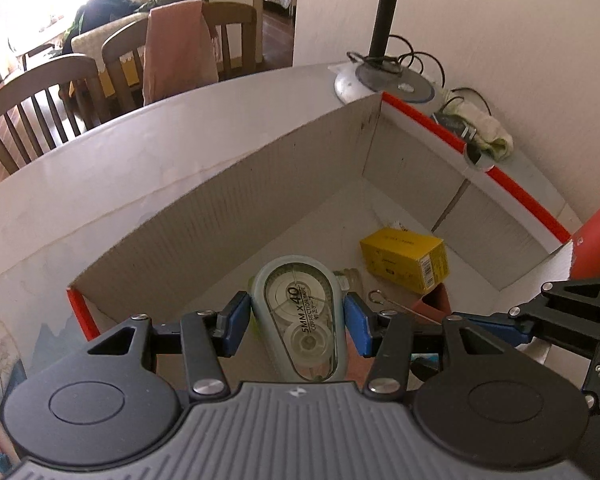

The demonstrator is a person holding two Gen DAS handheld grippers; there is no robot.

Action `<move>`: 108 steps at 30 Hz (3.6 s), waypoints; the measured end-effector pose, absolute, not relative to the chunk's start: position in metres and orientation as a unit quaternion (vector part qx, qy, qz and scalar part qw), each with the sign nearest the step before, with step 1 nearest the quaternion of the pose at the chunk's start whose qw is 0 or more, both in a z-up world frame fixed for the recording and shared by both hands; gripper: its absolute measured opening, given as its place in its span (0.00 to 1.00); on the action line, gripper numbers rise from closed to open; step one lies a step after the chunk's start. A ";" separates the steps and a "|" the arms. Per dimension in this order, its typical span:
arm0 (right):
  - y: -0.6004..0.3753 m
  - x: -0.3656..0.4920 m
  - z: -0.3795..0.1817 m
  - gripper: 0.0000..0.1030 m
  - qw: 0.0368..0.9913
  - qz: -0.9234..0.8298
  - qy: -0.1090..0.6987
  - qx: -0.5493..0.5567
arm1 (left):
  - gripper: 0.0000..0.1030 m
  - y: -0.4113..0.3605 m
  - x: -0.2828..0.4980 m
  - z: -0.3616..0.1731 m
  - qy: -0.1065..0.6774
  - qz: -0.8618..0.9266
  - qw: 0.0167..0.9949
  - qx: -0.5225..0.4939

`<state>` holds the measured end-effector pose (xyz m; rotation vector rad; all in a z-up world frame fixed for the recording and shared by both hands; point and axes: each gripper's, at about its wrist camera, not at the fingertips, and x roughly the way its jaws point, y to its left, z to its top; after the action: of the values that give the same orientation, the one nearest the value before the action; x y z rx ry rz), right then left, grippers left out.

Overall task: Organize rigid objects
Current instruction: 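Carry the correction tape and bunny keychain over the red box, then open both tools to drop the tape and bunny keychain into the box, then move both tools back over the remaining objects on the table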

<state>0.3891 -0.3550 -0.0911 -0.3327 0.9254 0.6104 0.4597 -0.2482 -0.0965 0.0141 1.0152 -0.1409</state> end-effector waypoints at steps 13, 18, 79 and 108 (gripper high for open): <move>-0.359 0.388 -0.089 0.37 0.835 0.296 0.439 -0.149 | 0.50 -0.246 0.459 -0.116 0.516 -0.052 0.855 -0.003; -0.362 0.390 -0.083 0.43 0.837 0.297 0.439 -0.136 | 0.50 -0.246 0.455 -0.115 0.517 -0.048 0.855 -0.006; -0.242 0.257 -0.002 0.96 0.851 0.382 0.361 -0.016 | 0.79 -0.050 0.243 -0.013 0.380 -0.036 0.919 -0.098; -0.084 0.235 -0.076 0.92 0.829 0.369 0.405 -0.115 | 0.99 0.146 0.244 -0.091 0.393 0.107 0.901 -0.150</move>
<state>0.2353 -0.0838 -0.0765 -0.2434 0.8606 0.7830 0.2440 0.1463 -0.0905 -0.3102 0.8135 0.2220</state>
